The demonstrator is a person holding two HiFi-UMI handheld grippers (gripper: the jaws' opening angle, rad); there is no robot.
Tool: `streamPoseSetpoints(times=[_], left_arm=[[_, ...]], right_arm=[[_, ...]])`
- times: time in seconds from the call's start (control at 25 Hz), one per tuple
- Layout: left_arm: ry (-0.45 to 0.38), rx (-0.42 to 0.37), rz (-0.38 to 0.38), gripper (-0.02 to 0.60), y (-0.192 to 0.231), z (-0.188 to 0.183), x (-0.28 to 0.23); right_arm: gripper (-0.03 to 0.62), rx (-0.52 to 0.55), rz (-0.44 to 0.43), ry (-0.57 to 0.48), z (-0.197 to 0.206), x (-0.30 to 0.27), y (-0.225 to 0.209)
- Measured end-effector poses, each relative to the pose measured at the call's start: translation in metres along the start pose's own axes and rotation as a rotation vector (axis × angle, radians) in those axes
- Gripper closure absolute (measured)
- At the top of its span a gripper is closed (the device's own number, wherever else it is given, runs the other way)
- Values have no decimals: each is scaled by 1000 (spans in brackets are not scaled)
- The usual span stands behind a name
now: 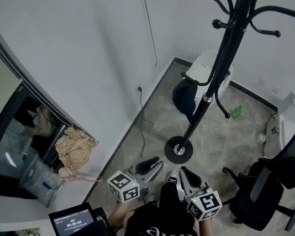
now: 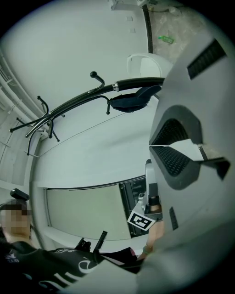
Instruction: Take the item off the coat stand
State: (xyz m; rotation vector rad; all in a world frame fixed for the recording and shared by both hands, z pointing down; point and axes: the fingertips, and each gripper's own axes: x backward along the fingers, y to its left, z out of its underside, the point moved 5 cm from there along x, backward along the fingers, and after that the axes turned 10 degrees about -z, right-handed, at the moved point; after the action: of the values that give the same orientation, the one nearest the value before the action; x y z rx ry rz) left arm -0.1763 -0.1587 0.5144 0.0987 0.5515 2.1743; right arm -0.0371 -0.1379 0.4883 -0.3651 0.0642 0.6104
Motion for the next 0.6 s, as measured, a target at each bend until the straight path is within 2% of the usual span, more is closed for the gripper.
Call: streamPoseSetpoints(times=[0.16, 0.28, 0.4, 0.6], left_arm=[[11, -27, -13, 475, 21, -18, -35], [13, -51, -20, 446, 37, -35, -67], [21, -91, -20, 423, 56, -53, -101], [28, -165, -33, 403, 95, -90, -156]], right_arm=[[576, 48, -24, -30, -11, -20, -40], [576, 30, -47, -36, -30, -34, -64], [576, 28, -61, -27, -52, -48, -85], [576, 83, -72, -31, -67, -57, -120]])
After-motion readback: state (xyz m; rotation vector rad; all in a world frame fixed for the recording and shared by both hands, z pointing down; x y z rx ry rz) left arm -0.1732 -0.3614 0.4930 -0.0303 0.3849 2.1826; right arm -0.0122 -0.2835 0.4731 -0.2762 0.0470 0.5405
